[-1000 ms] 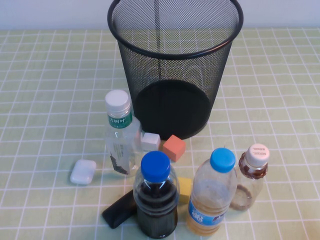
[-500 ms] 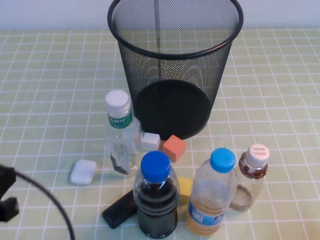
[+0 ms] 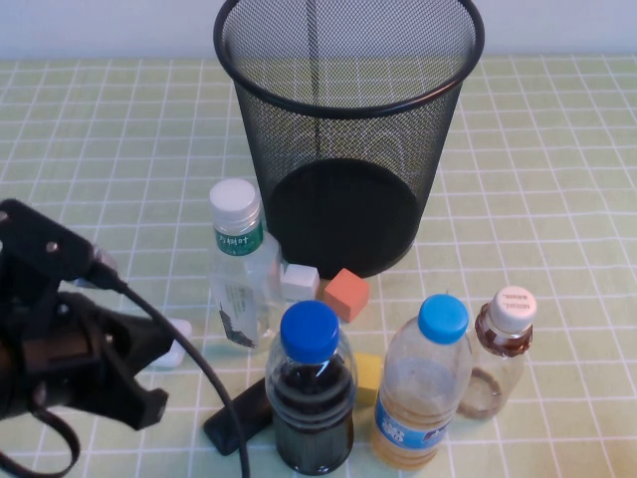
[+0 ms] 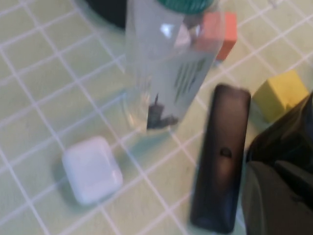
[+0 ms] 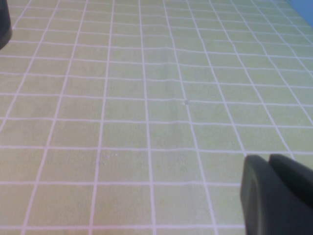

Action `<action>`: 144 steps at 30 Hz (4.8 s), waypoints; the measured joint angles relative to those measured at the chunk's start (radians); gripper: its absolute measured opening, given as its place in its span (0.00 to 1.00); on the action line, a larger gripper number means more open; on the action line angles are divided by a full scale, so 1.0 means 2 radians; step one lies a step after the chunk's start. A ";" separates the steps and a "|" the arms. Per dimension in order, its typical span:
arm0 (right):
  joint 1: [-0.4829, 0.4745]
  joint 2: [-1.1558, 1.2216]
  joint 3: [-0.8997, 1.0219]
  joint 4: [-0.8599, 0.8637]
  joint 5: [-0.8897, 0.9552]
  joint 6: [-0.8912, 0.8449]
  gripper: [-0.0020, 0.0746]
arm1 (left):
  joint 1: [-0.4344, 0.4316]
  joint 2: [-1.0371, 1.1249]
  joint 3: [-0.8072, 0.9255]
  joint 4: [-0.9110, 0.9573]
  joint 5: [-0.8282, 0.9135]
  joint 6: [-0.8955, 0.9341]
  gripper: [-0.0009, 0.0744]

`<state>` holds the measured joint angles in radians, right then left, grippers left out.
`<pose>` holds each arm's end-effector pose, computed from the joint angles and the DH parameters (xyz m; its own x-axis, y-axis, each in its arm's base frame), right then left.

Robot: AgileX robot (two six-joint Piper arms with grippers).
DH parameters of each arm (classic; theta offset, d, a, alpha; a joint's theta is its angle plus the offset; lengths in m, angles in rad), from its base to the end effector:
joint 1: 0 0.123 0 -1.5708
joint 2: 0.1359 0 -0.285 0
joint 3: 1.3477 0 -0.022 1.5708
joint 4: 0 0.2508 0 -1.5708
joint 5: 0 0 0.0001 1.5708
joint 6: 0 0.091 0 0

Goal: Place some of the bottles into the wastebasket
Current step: Pick up a bottle from the table with left arm, then place the bottle in the trash can

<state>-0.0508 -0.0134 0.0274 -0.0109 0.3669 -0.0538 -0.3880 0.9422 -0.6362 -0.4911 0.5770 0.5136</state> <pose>0.0526 -0.0030 0.1717 -0.2920 -0.0492 -0.9552 0.0359 0.9974 -0.0623 0.1574 -0.0897 0.2818 -0.5715 0.3297 -0.7514 0.5967 0.7956 -0.1047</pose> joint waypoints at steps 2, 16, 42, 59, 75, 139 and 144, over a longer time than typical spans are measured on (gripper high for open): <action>0.000 0.000 0.000 0.000 0.000 0.000 0.01 | -0.011 0.004 0.000 -0.003 -0.027 0.002 0.01; 0.000 0.000 0.000 0.000 0.000 0.000 0.01 | -0.173 0.009 0.114 0.134 -0.484 -0.113 0.28; 0.000 0.000 0.000 0.000 0.000 0.000 0.01 | -0.132 0.165 0.066 0.101 -0.640 -0.203 0.84; 0.000 0.000 0.000 0.000 0.000 0.000 0.01 | -0.126 0.218 0.042 0.147 -0.625 -0.220 0.84; 0.000 0.000 0.000 0.000 0.000 0.000 0.01 | -0.104 0.263 0.024 0.149 -0.622 -0.221 0.63; 0.000 0.000 0.000 0.000 0.000 0.000 0.01 | -0.017 0.651 -1.039 -0.047 0.223 -0.029 0.45; 0.000 0.000 0.000 0.000 0.000 0.000 0.01 | -0.017 0.688 -1.039 -0.039 0.241 -0.022 0.45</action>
<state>-0.0508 -0.0134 0.0274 -0.0109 0.3669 -0.0538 -0.4223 2.3174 -2.7140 -0.5699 1.0588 0.4690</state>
